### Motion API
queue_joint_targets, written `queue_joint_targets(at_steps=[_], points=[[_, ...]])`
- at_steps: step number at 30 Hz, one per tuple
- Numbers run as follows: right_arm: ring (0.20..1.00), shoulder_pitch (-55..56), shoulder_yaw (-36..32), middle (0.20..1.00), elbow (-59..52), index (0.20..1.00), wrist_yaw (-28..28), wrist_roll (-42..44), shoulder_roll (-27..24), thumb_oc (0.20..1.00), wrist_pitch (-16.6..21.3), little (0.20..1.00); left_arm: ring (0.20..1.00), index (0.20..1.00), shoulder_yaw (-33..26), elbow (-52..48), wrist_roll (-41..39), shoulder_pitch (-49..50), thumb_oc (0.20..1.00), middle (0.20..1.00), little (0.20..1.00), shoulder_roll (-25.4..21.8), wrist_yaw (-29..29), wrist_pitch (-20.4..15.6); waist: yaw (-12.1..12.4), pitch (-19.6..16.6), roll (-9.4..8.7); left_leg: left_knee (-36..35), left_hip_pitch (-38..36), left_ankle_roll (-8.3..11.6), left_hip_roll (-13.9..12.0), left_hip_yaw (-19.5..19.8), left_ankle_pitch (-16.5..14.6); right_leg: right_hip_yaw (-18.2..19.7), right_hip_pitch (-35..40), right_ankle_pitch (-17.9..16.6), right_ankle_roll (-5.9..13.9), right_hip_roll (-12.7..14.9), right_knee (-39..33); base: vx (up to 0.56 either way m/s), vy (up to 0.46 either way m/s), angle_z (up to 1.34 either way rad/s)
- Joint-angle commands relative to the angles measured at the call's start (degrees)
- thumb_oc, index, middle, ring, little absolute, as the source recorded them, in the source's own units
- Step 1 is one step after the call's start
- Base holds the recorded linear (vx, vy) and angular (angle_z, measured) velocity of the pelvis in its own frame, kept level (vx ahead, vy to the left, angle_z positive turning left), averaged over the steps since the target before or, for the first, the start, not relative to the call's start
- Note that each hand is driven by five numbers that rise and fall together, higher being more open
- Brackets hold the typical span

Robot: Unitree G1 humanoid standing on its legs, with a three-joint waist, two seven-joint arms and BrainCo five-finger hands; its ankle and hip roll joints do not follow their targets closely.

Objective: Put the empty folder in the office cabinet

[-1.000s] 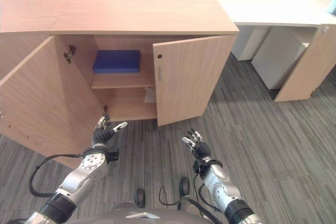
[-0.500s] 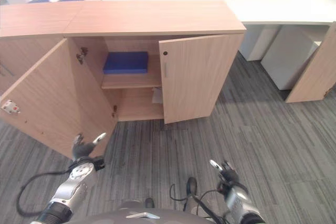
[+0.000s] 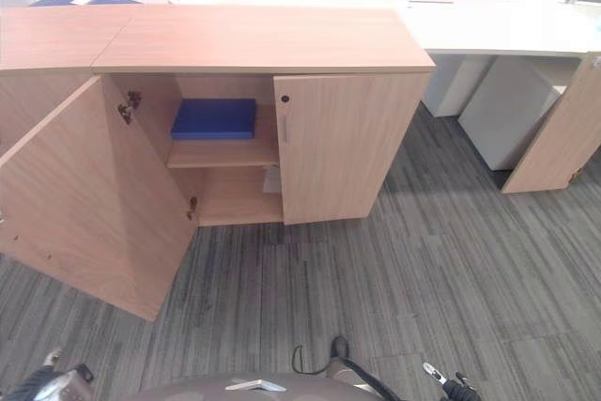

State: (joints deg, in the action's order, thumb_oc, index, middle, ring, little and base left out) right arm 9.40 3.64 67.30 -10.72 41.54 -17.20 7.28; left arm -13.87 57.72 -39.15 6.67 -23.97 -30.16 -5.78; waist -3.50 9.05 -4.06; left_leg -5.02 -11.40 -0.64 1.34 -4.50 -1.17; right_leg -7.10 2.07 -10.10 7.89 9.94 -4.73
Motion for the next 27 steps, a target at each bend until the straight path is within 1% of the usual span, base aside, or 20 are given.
queue_joint_targets(at_steps=[1, 3, 4, 5, 6, 7, 9, 10, 12, 13, 14, 15, 17, 20, 21, 23, 25, 27], points=[[1.0, -4.9, 1.1, 1.0, -2.9, 1.0, -1.6, -1.2, -3.1, 1.0, 2.5, 1.0, 1.0, 1.0, -0.1, -3.2, 4.1, -2.0, 1.0, 1.0, 1.0, -5.1, 0.1, -3.5, -0.1, 2.3, 1.46, 1.9, 0.3, -1.27, 0.5, -0.6, -6.7, 2.5, -8.9, -2.6, 5.4, 4.4, -0.3, 0.04, 0.039, -0.05], [1.0, -4.9, 1.1, 1.0, -2.9, 1.0, -1.6, -1.2, -3.1, 1.0, 2.5, 1.0, 1.0, 1.0, -0.1, -3.2, 4.1, -2.0, 1.0, 1.0, 1.0, -5.1, 0.1, -3.5, -0.1, 2.3, 1.46, 1.9, 0.3, -1.27, 0.5, -0.6, -6.7, 2.5, -8.9, -2.6, 5.4, 4.4, -0.3, 0.02, 0.022, -0.06], [1.0, -5.0, 1.3, 1.0, -3.8, 1.0, -2.3, -1.0, -3.4, 1.0, 2.8, 1.0, 1.0, 1.0, -1.4, -1.4, 8.4, -2.5, 1.0, 1.0, 1.0, -9.9, 0.8, -3.9, -0.8, 2.0, 1.91, 1.3, -0.1, -1.23, 0.3, -1.3, -6.5, 3.0, -9.0, -2.4, 5.43, 4.1, -0.3, 0.04, 0.045, -0.09], [1.0, -5.0, 1.3, 1.0, -3.8, 1.0, -2.3, -1.0, -3.4, 1.0, 2.8, 1.0, 1.0, 1.0, -1.4, -1.4, 8.4, -2.5, 1.0, 1.0, 1.0, -9.9, 0.8, -3.9, -0.8, 2.0, 1.91, 1.3, -0.1, -1.23, 0.3, -1.3, -6.5, 3.0, -9.0, -2.4, 5.43, 4.1, -0.3, 0.05, 0.057, -0.14], [1.0, -4.9, 1.5, 1.0, -4.1, 1.0, -2.5, -0.5, -3.6, 1.0, 3.2, 1.0, 1.0, 1.0, -1.6, -1.3, 9.6, -3.1, 1.0, 1.0, 1.0, -11.8, 1.6, -3.7, -1.1, 2.0, 2.02, 1.2, -0.2, -1.24, 0.3, -1.5, -6.4, 3.1, -9.0, -2.3, 5.45, 4.0, -0.3, 0.01, 0.012, -0.05], [1.0, -4.9, 1.5, 1.0, -4.1, 1.0, -2.5, -0.5, -3.6, 1.0, 3.2, 1.0, 1.0, 1.0, -1.6, -1.3, 9.6, -3.1, 1.0, 1.0, 1.0, -11.8, 1.6, -3.7, -1.1, 2.0, 2.02, 1.2, -0.2, -1.24, 0.3, -1.5, -6.4, 3.1, -9.0, -2.3, 5.45, 4.0, -0.3, 0.04, 0.026, -0.09], [1.0, -3.9, 2.6, 1.0, -5.8, 1.0, -2.7, 1.0, -4.1, 1.0, 4.2, 1.0, 1.0, 1.0, 0.4, -1.8, 10.6, -8.3, 1.0, 1.0, 1.0, -18.2, 3.4, -1.4, -2.7, 1.6, 2.03, 0.7, -0.6, -1.32, 0.0, -2.3, -6.2, 4.0, -9.2, -2.3, 5.57, 3.5, -0.3, 0.05, 0.019, -0.06], [1.0, -3.7, 2.7, 1.0, -6.1, 1.0, -2.5, 1.4, -4.1, 1.0, 4.4, 1.0, 1.0, 1.0, 0.8, -1.7, 10.8, -9.4, 1.0, 1.0, 1.0, -18.9, 3.9, -1.4, -3.0, 1.6, 1.98, 0.7, -0.7, -1.34, -0.1, -2.5, -6.2, 4.2, -9.2, -2.3, 5.58, 3.4, -0.3, 0.03, 0.006, 0.01], [1.0, -3.7, 2.7, 1.0, -6.1, 1.0, -2.5, 1.4, -4.1, 1.0, 4.4, 1.0, 1.0, 1.0, 0.8, -1.7, 10.8, -9.4, 1.0, 1.0, 1.0, -18.9, 3.9, -1.4, -3.0, 1.6, 1.98, 0.7, -0.7, -1.34, -0.1, -2.5, -6.2, 4.2, -9.2, -2.3, 5.58, 3.4, -0.3, 0.01, 0.0, -0.03], [1.0, -3.3, 3.2, 1.0, -7.1, 1.0, -2.1, 2.1, -4.3, 1.0, 4.3, 1.0, 1.0, 1.0, 2.0, -1.6, 11.6, -12.3, 1.0, 1.0, 1.0, -20.7, 5.1, -0.5, -3.8, 1.4, 1.81, 0.6, -0.9, -1.36, -0.1, -2.9, -6.2, 4.6, -9.4, -2.3, 5.57, 3.1, -0.3, 0.02, 0.0, -0.13], [1.0, -3.3, 3.2, 1.0, -7.1, 1.0, -2.1, 2.1, -4.3, 1.0, 4.3, 1.0, 1.0, 1.0, 2.0, -1.6, 11.6, -12.3, 1.0, 1.0, 1.0, -20.7, 5.1, -0.5, -3.8, 1.4, 1.81, 0.6, -0.9, -1.36, -0.1, -2.9, -6.2, 4.6, -9.4, -2.3, 5.57, 3.1, -0.3, 0.05, -0.019, -0.16], [1.0, -2.3, 2.9, 1.0, -8.5, 1.0, -1.5, 3.3, -4.8, 1.0, 4.4, 1.0, 1.0, 1.0, 4.6, -2.2, 12.6, -17.9, 1.0, 1.0, 1.0, -22.9, 5.9, 1.9, -5.3, 1.2, 1.43, 0.5, -1.2, -1.39, -0.3, -3.7, -6.2, 5.3, -9.7, -2.4, 5.53, 2.6, -0.3, 0.05, -0.048, -0.06], [1.0, -1.4, 2.3, 1.0, -9.6, 1.0, -0.4, 4.5, -4.9, 1.0, 4.2, 1.0, 1.0, 1.0, 7.0, -2.3, 12.6, -22.6, 1.0, 1.0, 1.0, -23.2, 6.8, 3.4, -6.7, 1.0, 0.94, 0.7, -1.4, -1.51, -0.6, -4.4, -6.3, 6.0, -10.1, -2.6, 5.4, 1.8, -0.3, 0.05, -0.061, 0.0], [1.0, -1.0, 1.9, 1.0, -10.1, 1.0, 0.1, 5.0, -4.9, 1.0, 4.0, 1.0, 1.0, 1.0, 8.2, -1.8, 12.0, -24.6, 1.0, 1.0, 1.0, -23.0, 6.8, 4.1, -7.4, 0.9, 0.73, 0.8, -1.6, -1.56, -0.8, -4.8, -6.4, 6.4, -10.2, -2.6, 5.34, 1.4, -0.3, 0.03, -0.033, -0.11], [1.0, -0.3, 1.3, 1.0, -10.5, 1.0, 0.6, 5.1, -5.0, 1.0, 3.6, 1.0, 1.0, 1.0, 9.4, -0.8, 11.4, -26.8, 1.0, 1.0, 1.0, -22.2, 7.2, 4.6, -8.5, 0.8, 0.4, 1.0, -1.8, -1.65, -0.9, -5.4, -6.5, 6.9, -10.5, -2.7, 5.23, 0.9, -0.3, 0.05, -0.043, -0.07], [1.0, -0.1, 1.1, 1.0, -10.7, 1.0, 1.2, 5.3, -5.0, 1.0, 3.5, 1.0, 1.0, 1.0, 9.8, -0.6, 11.2, -27.4, 1.0, 1.0, 1.0, -22.0, 7.6, 4.7, -8.7, 0.8, 0.32, 1.0, -1.9, -1.68, -1.0, -5.6, -6.6, 7.1, -10.6, -2.8, 5.2, 0.7, -0.3, 0.03, -0.031, -0.03], [1.0, 1.2, 0.1, 1.0, -10.0, 1.0, 1.6, 4.6, -5.1, 1.0, 2.7, 1.0, 1.0, 1.0, 11.2, 0.2, 10.4, -29.7, 1.0, 1.0, 1.0, -20.0, 7.4, 4.7, -10.0, 0.8, -0.26, 1.1, -2.1, -1.93, -1.1, -6.5, -6.8, 7.7, -11.0, -3.0, 5.22, 0.0, -0.3, 0.03, -0.048, -0.11], [1.0, 1.2, 0.1, 1.0, -10.0, 1.0, 1.6, 4.6, -5.1, 1.0, 2.7, 1.0, 1.0, 1.0, 11.2, 0.2, 10.4, -29.7, 1.0, 1.0, 1.0, -20.0, 7.4, 4.7, -10.0, 0.8, -0.26, 1.1, -2.1, -1.93, -1.1, -6.5, -6.8, 7.7, -11.0, -3.0, 5.22, 0.0, -0.3, 0.01, -0.025, -0.07]])
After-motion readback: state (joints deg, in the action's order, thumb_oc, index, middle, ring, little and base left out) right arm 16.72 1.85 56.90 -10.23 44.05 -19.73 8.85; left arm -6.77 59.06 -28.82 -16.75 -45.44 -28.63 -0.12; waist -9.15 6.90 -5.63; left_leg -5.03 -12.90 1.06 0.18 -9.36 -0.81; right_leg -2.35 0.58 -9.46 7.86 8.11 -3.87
